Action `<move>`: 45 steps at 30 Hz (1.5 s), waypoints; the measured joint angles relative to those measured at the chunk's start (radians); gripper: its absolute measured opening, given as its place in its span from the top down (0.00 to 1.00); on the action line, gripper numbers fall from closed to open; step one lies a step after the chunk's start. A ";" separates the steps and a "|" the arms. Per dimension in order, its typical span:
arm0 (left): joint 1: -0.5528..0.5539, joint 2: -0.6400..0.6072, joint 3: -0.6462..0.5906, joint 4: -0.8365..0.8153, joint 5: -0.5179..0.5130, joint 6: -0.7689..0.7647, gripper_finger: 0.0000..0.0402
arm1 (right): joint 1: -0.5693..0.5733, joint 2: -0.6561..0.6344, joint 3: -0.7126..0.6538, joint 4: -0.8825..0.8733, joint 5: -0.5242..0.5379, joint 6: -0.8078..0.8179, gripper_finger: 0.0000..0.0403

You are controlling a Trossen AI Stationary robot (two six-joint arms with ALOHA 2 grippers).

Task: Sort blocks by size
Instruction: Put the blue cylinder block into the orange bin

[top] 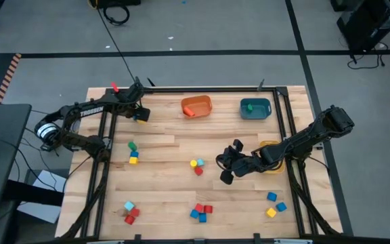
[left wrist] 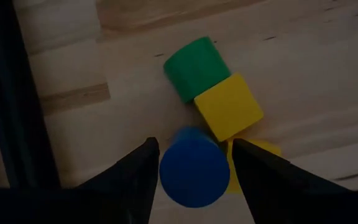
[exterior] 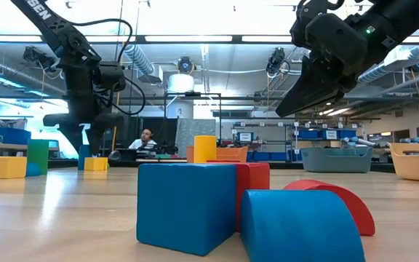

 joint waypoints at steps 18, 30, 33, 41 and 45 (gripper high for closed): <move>0.000 0.000 0.001 -0.001 0.019 0.031 0.65 | 0.000 0.000 0.000 0.000 0.000 0.000 0.97; -0.008 -0.037 0.048 -0.017 0.014 0.080 0.65 | 0.000 0.000 0.000 0.000 0.001 0.000 0.94; -0.029 -0.050 0.089 -0.026 0.015 0.081 0.65 | 0.000 0.000 0.000 0.000 0.001 0.000 0.96; -0.160 -0.051 0.195 0.065 0.109 0.076 0.65 | 0.000 0.000 0.000 0.000 0.002 -0.019 0.94; -0.243 -0.041 0.237 0.154 0.110 0.052 0.65 | 0.000 0.000 0.000 0.000 0.002 -0.019 0.94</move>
